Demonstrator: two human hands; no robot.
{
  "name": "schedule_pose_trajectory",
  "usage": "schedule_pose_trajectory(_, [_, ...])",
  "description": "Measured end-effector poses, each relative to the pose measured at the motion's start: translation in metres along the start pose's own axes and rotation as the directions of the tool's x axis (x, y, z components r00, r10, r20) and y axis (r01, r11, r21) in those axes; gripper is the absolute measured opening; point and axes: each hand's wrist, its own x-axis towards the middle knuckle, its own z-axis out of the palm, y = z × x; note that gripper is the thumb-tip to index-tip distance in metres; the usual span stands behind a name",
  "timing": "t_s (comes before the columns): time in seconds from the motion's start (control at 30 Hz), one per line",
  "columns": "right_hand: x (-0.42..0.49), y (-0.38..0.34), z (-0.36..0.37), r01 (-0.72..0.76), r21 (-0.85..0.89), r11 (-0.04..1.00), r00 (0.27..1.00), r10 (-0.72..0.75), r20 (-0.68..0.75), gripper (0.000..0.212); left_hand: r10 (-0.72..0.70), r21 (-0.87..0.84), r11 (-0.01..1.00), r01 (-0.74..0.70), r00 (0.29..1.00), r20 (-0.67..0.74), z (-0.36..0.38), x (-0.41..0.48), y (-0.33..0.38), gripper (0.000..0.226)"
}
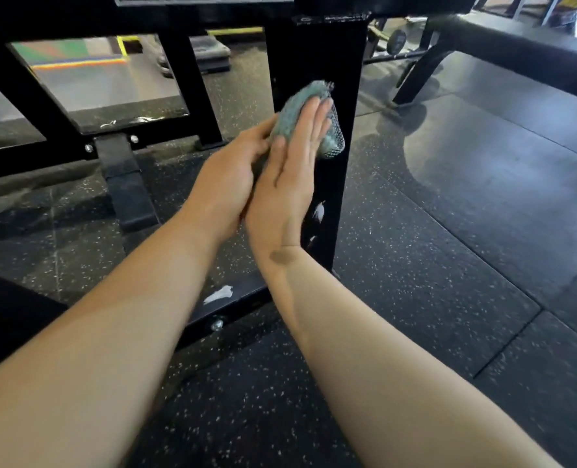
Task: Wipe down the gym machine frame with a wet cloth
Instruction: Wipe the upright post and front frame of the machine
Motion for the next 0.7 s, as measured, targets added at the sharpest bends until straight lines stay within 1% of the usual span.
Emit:
schedule_pose_trajectory(0.03, [-0.006, 0.013, -0.002, -0.040, -0.017, 0.999, 0.999, 0.040, -0.011, 0.051, 0.002, 0.007, 1.000, -0.002, 0.999, 0.035, -0.002, 0.000, 0.001, 0.039])
schedule_pose_trajectory(0.07, [-0.015, 0.027, -0.010, -0.144, -0.038, 0.989, 0.989, 0.142, -0.041, 0.051, 0.004, 0.045, 0.999, -0.007, 0.998, 0.066, -0.003, -0.002, 0.001, 0.040])
schedule_pose_trajectory(0.1, [-0.022, 0.039, -0.016, -0.285, -0.038, 0.958, 0.956, 0.280, -0.091, 0.050, 0.009, 0.081, 0.997, -0.016, 0.996, 0.089, -0.004, -0.003, 0.001, 0.041])
schedule_pose_trajectory(0.13, [-0.025, 0.042, -0.019, -0.416, -0.015, 0.909, 0.903, 0.411, -0.128, 0.051, 0.006, 0.110, 0.994, -0.017, 0.995, 0.102, -0.003, -0.004, 0.000, 0.042])
schedule_pose_trajectory(0.17, [-0.023, 0.040, -0.020, -0.494, 0.011, 0.870, 0.861, 0.491, -0.133, 0.051, 0.005, 0.122, 0.992, -0.018, 0.994, 0.107, -0.003, -0.006, -0.001, 0.043])
schedule_pose_trajectory(0.2, [-0.015, 0.031, -0.017, -0.497, 0.033, 0.867, 0.858, 0.497, -0.128, 0.052, 0.006, 0.132, 0.991, -0.019, 0.995, 0.102, -0.002, -0.005, -0.001, 0.045])
schedule_pose_trajectory(0.23, [-0.005, 0.019, -0.012, -0.453, 0.053, 0.890, 0.881, 0.456, -0.124, 0.052, 0.008, 0.130, 0.991, -0.019, 0.996, 0.088, -0.002, -0.005, -0.003, 0.045])
schedule_pose_trajectory(0.3, [0.015, -0.007, -0.002, -0.285, 0.081, 0.955, 0.949, 0.293, -0.112, 0.052, -0.001, 0.097, 0.995, 0.000, 1.000, 0.007, -0.001, -0.003, -0.005, 0.042])
schedule_pose_trajectory(0.33, [0.020, -0.011, -0.001, -0.203, 0.082, 0.976, 0.972, 0.211, -0.101, 0.052, -0.004, 0.078, 0.997, 0.007, 1.000, -0.030, -0.001, -0.002, -0.006, 0.042])
schedule_pose_trajectory(0.37, [0.021, -0.011, -0.002, -0.135, 0.062, 0.989, 0.985, 0.141, -0.098, 0.051, 0.003, 0.063, 0.998, -0.001, 0.999, -0.039, -0.001, 0.000, -0.005, 0.042])
schedule_pose_trajectory(0.4, [0.018, -0.004, -0.006, -0.108, 0.039, 0.993, 0.989, 0.111, -0.095, 0.050, 0.012, 0.060, 0.998, -0.010, 1.000, -0.026, 0.001, 0.000, -0.005, 0.041])
schedule_pose_trajectory(0.43, [0.012, 0.006, -0.011, -0.122, 0.020, 0.992, 0.988, 0.124, -0.094, 0.049, 0.026, 0.057, 0.998, -0.026, 1.000, -0.003, 0.002, -0.001, -0.005, 0.038])
schedule_pose_trajectory(0.47, [0.006, 0.013, -0.017, -0.182, 0.017, 0.983, 0.977, 0.183, -0.107, 0.049, 0.034, 0.069, 0.997, -0.035, 0.999, 0.015, 0.004, -0.001, -0.003, 0.038])
schedule_pose_trajectory(0.53, [-0.002, 0.013, -0.022, -0.366, 0.060, 0.929, 0.921, 0.370, -0.119, 0.049, 0.042, 0.089, 0.995, -0.046, 0.998, 0.040, 0.004, -0.001, -0.005, 0.041])
schedule_pose_trajectory(0.57, [0.001, 0.004, -0.021, -0.405, 0.075, 0.911, 0.905, 0.411, -0.105, 0.050, 0.043, 0.091, 0.995, -0.047, 0.998, 0.045, 0.004, -0.001, -0.005, 0.040])
schedule_pose_trajectory(0.6, [0.008, -0.007, -0.017, -0.380, 0.071, 0.922, 0.920, 0.385, -0.079, 0.051, 0.039, 0.085, 0.996, -0.041, 0.999, 0.033, 0.004, 0.000, -0.005, 0.038])
schedule_pose_trajectory(0.63, [0.016, -0.018, -0.013, -0.305, 0.059, 0.951, 0.951, 0.308, -0.043, 0.051, 0.032, 0.049, 0.998, -0.032, 0.999, 0.012, 0.003, 0.001, -0.005, 0.035])
schedule_pose_trajectory(0.7, [0.026, -0.037, -0.005, -0.103, 0.017, 0.995, 0.994, 0.102, 0.025, 0.052, 0.024, -0.058, 0.998, -0.026, 0.999, -0.029, 0.004, 0.001, -0.002, 0.026])
